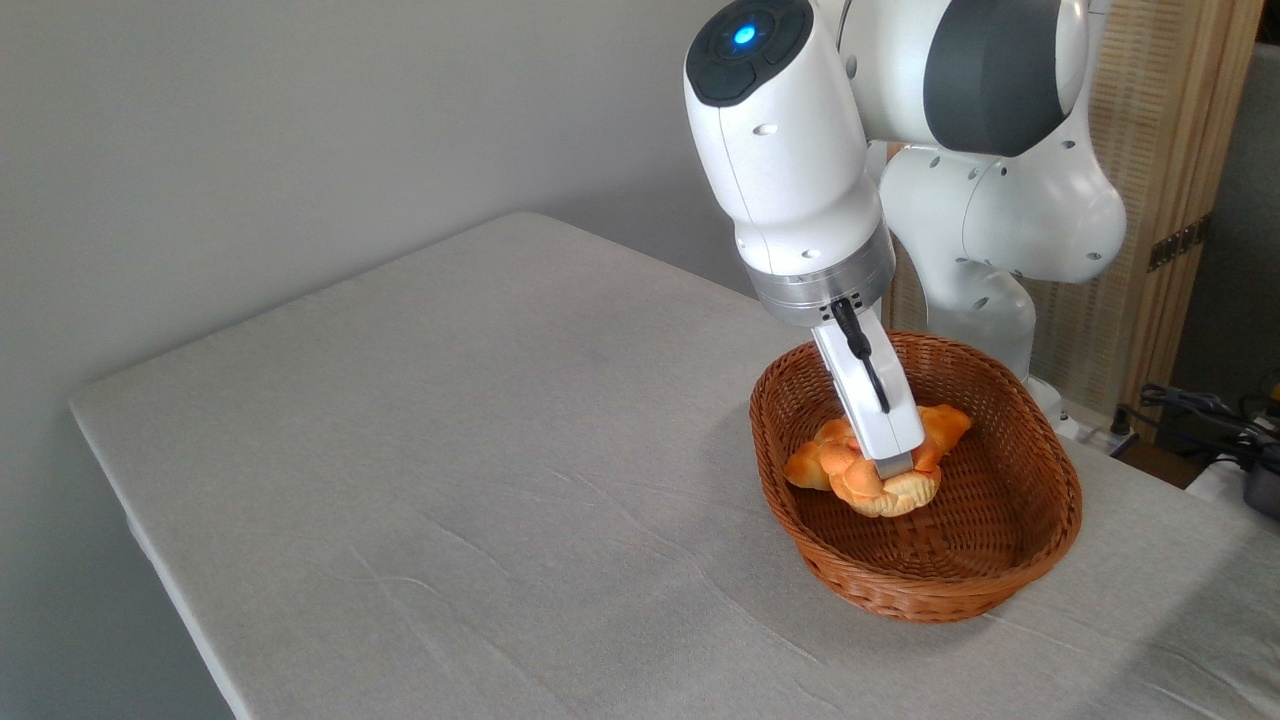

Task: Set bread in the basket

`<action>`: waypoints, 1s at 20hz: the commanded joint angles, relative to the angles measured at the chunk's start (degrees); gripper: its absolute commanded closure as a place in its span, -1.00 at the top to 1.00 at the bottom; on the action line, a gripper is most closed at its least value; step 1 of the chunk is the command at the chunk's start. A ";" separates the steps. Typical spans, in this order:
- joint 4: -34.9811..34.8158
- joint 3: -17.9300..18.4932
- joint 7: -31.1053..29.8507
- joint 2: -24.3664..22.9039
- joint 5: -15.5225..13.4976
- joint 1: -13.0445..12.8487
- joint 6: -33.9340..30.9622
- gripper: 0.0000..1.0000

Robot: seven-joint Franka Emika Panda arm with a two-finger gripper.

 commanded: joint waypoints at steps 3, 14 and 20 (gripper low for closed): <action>-0.07 0.02 0.77 -0.25 1.11 -0.28 -0.06 0.96; 9.92 -4.18 -3.69 1.23 -5.29 -0.54 -0.33 1.00; 22.85 -9.47 -32.67 7.47 -9.52 -2.38 -0.42 1.00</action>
